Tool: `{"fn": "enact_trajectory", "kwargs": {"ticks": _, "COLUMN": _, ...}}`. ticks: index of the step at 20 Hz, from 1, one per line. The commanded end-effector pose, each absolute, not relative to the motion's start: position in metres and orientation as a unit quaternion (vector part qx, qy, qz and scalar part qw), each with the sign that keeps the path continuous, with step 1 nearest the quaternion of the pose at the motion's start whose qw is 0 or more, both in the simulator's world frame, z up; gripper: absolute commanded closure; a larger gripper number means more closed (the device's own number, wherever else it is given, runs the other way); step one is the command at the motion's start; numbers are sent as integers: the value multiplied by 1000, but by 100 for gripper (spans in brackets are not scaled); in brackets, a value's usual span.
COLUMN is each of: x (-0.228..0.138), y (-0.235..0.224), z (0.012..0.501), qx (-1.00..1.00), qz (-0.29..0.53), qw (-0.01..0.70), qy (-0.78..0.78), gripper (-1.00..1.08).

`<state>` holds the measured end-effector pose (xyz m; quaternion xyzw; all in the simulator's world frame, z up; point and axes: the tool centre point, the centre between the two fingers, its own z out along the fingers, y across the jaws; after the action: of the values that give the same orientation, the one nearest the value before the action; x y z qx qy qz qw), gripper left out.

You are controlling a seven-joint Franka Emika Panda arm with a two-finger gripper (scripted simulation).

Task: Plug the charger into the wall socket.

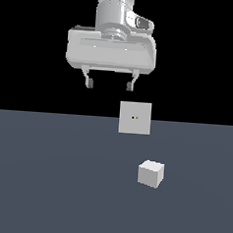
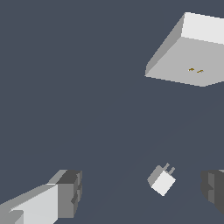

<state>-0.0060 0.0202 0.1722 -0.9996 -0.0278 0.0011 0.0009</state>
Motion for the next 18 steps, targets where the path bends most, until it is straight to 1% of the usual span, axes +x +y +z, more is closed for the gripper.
{"fn": "enact_trajectory", "kwargs": {"ticks": 1, "x": -6, "y": 20, "z": 172, "qx": -1000, "qz": 1, "qw": 1, "qy": -28, "gripper": -92}}
{"fn": "enact_trajectory", "kwargs": {"ticks": 10, "x": -13, "y": 10, "z": 162, "qx": -1000, "qz": -7, "qw": -1, "qy": 3, "gripper": -92}}
{"fn": "enact_trajectory", "kwargs": {"ticks": 18, "x": -32, "y": -14, "z": 137, "qx": -996, "qz": -27, "qw": -7, "qy": 82, "gripper": -92}}
